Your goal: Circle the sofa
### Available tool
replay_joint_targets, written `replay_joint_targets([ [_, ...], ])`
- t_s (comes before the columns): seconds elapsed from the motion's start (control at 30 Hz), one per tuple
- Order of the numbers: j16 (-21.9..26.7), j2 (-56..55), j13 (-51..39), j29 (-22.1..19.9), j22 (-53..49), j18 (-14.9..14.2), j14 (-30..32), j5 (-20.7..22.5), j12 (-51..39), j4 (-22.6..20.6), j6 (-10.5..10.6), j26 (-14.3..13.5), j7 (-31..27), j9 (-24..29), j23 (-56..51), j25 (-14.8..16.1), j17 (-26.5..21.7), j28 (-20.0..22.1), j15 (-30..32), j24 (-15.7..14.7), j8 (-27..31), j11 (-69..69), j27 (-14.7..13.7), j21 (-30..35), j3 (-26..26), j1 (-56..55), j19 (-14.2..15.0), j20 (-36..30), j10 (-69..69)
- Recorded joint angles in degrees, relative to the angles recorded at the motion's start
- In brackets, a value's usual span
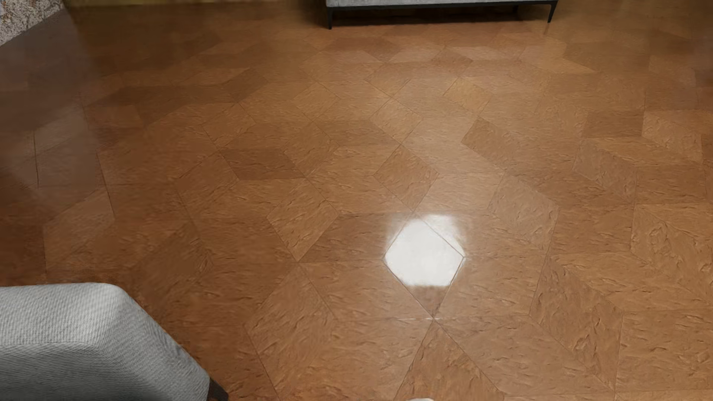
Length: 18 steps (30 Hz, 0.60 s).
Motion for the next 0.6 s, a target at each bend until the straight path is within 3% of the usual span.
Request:
replay_joint_targets([
  [0.07, 0.82, -3.01, 0.29, 0.0, -1.53, 0.0, -6.98, -0.45, -3.51, 0.61, 0.28, 0.0, 0.0, -1.84, 1.65, 0.0, -0.41, 0.0, 10.06, 0.0, 0.0, -18.2, 0.0, 1.3, -2.39, 5.6, 0.0, 4.92, -1.56],
  [0.1, 0.76, -5.33, 0.36, 0.0, -1.72, 0.0, -7.75, -0.52, -4.73, 0.51, 0.79, 0.0, 0.0, -2.69, 2.47, 0.0, -0.52, 0.0, 15.43, 0.0, 0.0, -41.92, 0.0, 1.04, -2.35, 7.43, 0.0, 7.37, -1.51],
  [0.13, 1.7, -7.65, 0.29, 0.0, -3.19, 0.0, -6.33, -0.52, -5.33, 1.72, 1.17, 0.0, 0.0, -2.74, 2.4, 0.0, -0.79, 0.0, 10.82, 0.0, 0.0, -22.64, 0.0, 1.98, -3.87, 9.05, 0.0, 7.78, -0.26],
  [0.17, 1.74, -8.69, -0.13, 0.0, -4.72, 0.0, -2.86, 1.15, -4.13, 3.46, 2.09, 0.0, 0.0, -2.04, 3.19, 0.0, -0.95, 0.0, 11.41, 0.0, 0.0, -17.33, 0.0, 3.0, -5.48, 11.49, 0.0, 10.95, 2.15],
  [0.2, 0.67, -9.87, -0.11, 0.0, -3.85, 0.0, 4.44, 2.36, -2.91, 5.12, 3.18, 0.0, 0.0, -2.96, 4.29, 0.0, -0.89, 0.0, 14.3, 0.0, 0.0, -12.23, 0.0, 3.3, -6.55, 10.77, 0.0, 12.52, 8.1],
  [0.23, -1.17, -8.13, -0.29, 0.0, -2.01, 0.0, 16.13, 5.24, -1.06, 7.71, 5.06, 0.0, 0.0, -2.59, 5.75, 0.0, -0.79, 0.0, 12.26, 0.0, 0.0, -7.55, 0.0, 3.15, -6.84, 8.63, 0.0, 13.11, 18.45],
  [0.27, -1.83, -6.02, -1.06, 0.0, -1.12, 0.0, 25.44, 7.19, 0.55, 7.39, 4.86, 0.0, 0.0, -2.64, 6.16, 0.0, -0.38, 0.0, 9.16, 0.0, 0.0, -6.78, 0.0, 2.14, -5.5, 1.91, 0.0, 12.26, 33.19],
  [0.3, -2.58, -1.92, -1.31, 0.0, 0.13, 0.0, 25.53, 9.47, 1.18, 8.46, 5.19, 0.0, 0.0, -1.42, 4.88, 0.0, -0.02, 0.0, 6.34, 0.0, 0.0, -7.41, 0.0, 0.46, -4.21, -4.97, 0.0, 10.64, 47.96],
  [0.33, -2.6, 3.54, -2.21, 0.0, 1.08, 0.0, 21.97, 8.89, 1.29, 8.21, 4.36, 0.0, 0.0, -0.4, 3.09, 0.0, -0.09, 0.0, 5.01, 0.0, 0.0, -9.48, 0.0, 1.02, -2.02, -11.7, 0.0, 6.58, 56.12],
  [0.37, -3.75, 8.18, -2.67, 0.0, 2.44, 0.0, 21.23, 7.62, 2.76, 6.61, 2.56, 0.0, 0.0, -0.31, 0.69, 0.0, 0.06, 0.0, 4.4, 0.0, 0.0, -11.76, 0.0, 0.81, 1.4, -17.78, 0.0, 6.57, 56.57],
  [0.4, -2.43, 12.08, -3.91, 0.0, -0.73, 0.0, 23.21, 7.37, 5.42, 6.22, 1.1, 0.0, 0.0, 0.27, -1.78, 0.0, -0.15, 0.0, 3.59, 0.0, 0.0, -14.1, 0.0, 1.34, 5.48, -22.78, 0.0, 5.23, 50.58],
  [0.43, -3.34, 16.88, -4.98, 0.0, 4.42, 0.0, 28.21, 6.11, 5.76, 5.42, 0.45, 0.0, 0.0, 0.77, -3.96, 0.0, -0.94, 0.0, 2.77, 0.0, 0.0, -16.14, 0.0, 1.45, 8.34, -25.7, 0.0, 2.27, 38.82],
  [0.47, -3.91, 20.19, -5.61, 0.0, 5.94, 0.0, 30.72, 6.16, 7.54, 5.45, 0.09, 0.0, 0.0, -0.01, -6.55, 0.0, -1.07, 0.0, 1.73, 0.0, 0.0, -18.54, 0.0, 0.01, 11.01, -29.04, 0.0, 4.48, 25.39],
  [0.5, -3.88, 24.95, -6.03, 0.0, 7.44, 0.0, 24.79, 6.0, 8.87, 4.82, -0.06, 0.0, 0.0, -0.53, -8.72, 0.0, -1.53, 0.0, -0.1, 0.0, 0.0, -20.84, 0.0, -1.0, 12.62, -29.72, 0.0, 4.75, 11.43],
  [0.53, -3.52, 28.47, -6.72, 0.0, 7.68, 0.0, 4.67, 7.08, 9.85, 4.36, 0.65, 0.0, 0.0, -1.54, -10.8, 0.0, -2.24, 0.0, -2.53, 0.0, 0.0, -22.58, 0.0, -2.96, 13.45, -29.58, 0.0, 3.07, 4.07],
  [0.57, -2.91, 30.43, -6.98, 0.0, 7.7, 0.0, 20.88, 7.41, 11.14, 4.81, 1.01, 0.0, 0.0, -3.0, -12.29, 0.0, -3.06, 0.0, -5.81, 0.0, 0.0, -22.62, 0.0, -4.69, 14.03, -30.81, 0.0, 1.79, -16.34],
  [0.6, -2.62, 32.15, -7.31, 0.0, 8.29, 0.0, 23.08, 8.26, 12.29, 4.81, 1.44, 0.0, 0.0, -3.46, -12.3, 0.0, -3.41, 0.0, -7.91, 0.0, 0.0, -22.39, 0.0, -6.24, 14.74, -31.93, 0.0, 0.54, -17.99],
])
